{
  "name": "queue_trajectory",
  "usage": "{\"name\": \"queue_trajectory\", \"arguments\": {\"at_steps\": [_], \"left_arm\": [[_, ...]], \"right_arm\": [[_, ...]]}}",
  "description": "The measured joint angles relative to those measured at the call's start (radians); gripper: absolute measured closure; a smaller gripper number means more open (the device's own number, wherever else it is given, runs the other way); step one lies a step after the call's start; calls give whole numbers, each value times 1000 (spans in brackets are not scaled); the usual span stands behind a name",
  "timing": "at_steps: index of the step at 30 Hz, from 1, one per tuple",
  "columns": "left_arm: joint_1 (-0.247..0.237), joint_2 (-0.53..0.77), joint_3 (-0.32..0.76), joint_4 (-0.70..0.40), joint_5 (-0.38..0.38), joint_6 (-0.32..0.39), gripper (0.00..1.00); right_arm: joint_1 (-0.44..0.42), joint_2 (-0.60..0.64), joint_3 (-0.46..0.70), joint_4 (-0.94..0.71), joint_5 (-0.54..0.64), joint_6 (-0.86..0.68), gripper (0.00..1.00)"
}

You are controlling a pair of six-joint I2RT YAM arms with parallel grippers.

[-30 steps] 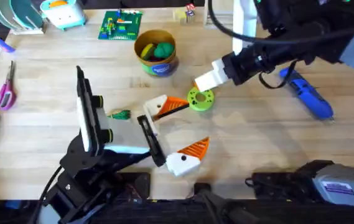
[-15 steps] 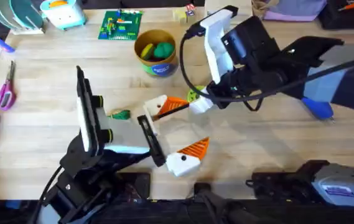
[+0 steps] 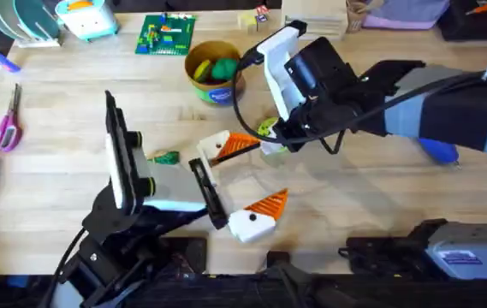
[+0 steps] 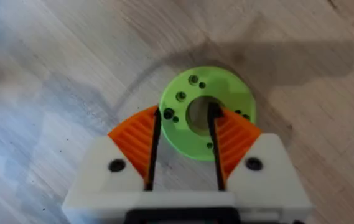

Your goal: Pick up the gripper from the table and insert it into the empty holder that is missing its gripper. Then pick up a screw, insert it into the mounting hole, and use the screwdriver to tighten it. Finally, clean up the table by picking up the vegetable and placing it into the bucket.

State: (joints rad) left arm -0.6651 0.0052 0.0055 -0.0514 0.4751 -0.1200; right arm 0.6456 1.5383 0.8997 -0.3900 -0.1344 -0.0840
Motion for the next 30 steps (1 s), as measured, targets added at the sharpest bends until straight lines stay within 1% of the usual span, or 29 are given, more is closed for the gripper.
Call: {"name": "queue_trajectory", "arguments": {"at_steps": [2,4,8,12,30], "left_arm": [[0,0,0,0,0,0,7],[0,0,0,0,0,0,7],[0,0,0,0,0,0,7],[0,0,0,0,0,0,8],[0,0,0,0,0,0,8]], "right_arm": [[6,0,0,13,1,1,524],[17,0,0,24,3,0,537],[44,0,0,31,7,-8,618],[48,0,0,28,19,-14,687],[48,0,0,15,22,-15,695]]}}
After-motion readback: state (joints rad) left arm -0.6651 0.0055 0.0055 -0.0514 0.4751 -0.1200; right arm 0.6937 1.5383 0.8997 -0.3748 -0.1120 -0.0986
